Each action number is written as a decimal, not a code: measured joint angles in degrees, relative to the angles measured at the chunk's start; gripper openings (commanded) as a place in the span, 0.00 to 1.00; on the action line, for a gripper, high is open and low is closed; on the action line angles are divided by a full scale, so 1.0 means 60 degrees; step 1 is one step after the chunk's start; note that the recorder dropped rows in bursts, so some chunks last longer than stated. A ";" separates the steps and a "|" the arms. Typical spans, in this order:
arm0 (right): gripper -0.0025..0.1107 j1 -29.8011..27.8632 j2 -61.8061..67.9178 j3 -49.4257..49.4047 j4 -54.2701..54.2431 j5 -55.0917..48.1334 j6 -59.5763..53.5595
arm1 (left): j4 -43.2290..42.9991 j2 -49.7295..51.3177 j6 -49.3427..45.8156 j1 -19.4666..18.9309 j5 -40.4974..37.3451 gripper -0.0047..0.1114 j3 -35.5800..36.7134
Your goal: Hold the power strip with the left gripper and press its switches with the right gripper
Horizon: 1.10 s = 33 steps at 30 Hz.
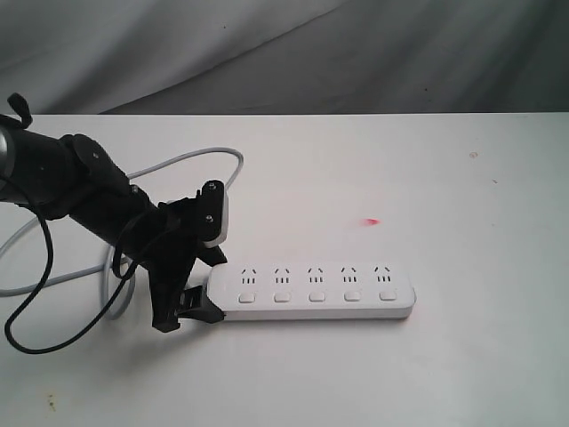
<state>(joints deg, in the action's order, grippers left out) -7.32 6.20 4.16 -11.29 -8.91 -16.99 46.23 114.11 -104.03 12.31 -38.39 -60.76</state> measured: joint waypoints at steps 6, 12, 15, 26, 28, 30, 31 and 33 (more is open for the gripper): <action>0.02 0.0000 0.0000 0.0097 0.0000 -0.0186 0.0000 | 0.0000 0.0000 0.0000 0.0000 0.0000 0.64 0.0000; 0.02 0.0000 0.1010 0.2516 0.0340 -0.2946 0.0000 | 0.0000 0.0000 0.0000 0.0000 0.0000 0.64 0.0000; 0.02 0.0000 0.2132 0.3784 0.0551 -0.3334 0.0000 | 0.0000 0.0000 0.0000 0.0000 0.0000 0.64 0.0000; 0.02 0.1493 0.6726 0.7533 0.0968 -0.4236 -0.0144 | -0.0007 0.0000 0.0000 0.0000 0.0000 0.64 0.0000; 0.02 0.2296 0.7408 0.7918 0.0953 -0.4344 -0.0104 | -0.0007 0.0000 0.0000 0.0000 0.0000 0.64 0.0000; 0.02 0.2911 0.8035 0.8159 0.0909 -0.4362 0.0128 | -0.0007 0.0000 0.0000 0.0000 0.0000 0.64 0.0000; 0.02 0.3157 0.8386 0.8258 0.0835 -0.4380 0.0250 | -0.0007 0.0000 0.0000 0.0000 0.0000 0.64 0.0000; 0.02 0.3674 0.9098 0.8354 0.0423 -0.4425 0.0369 | -0.0007 0.0000 0.0000 0.0000 0.0000 0.64 0.0000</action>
<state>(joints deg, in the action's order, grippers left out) 14.73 60.79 54.29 -8.75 -35.46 -14.77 46.19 114.11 -104.03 12.31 -38.39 -60.76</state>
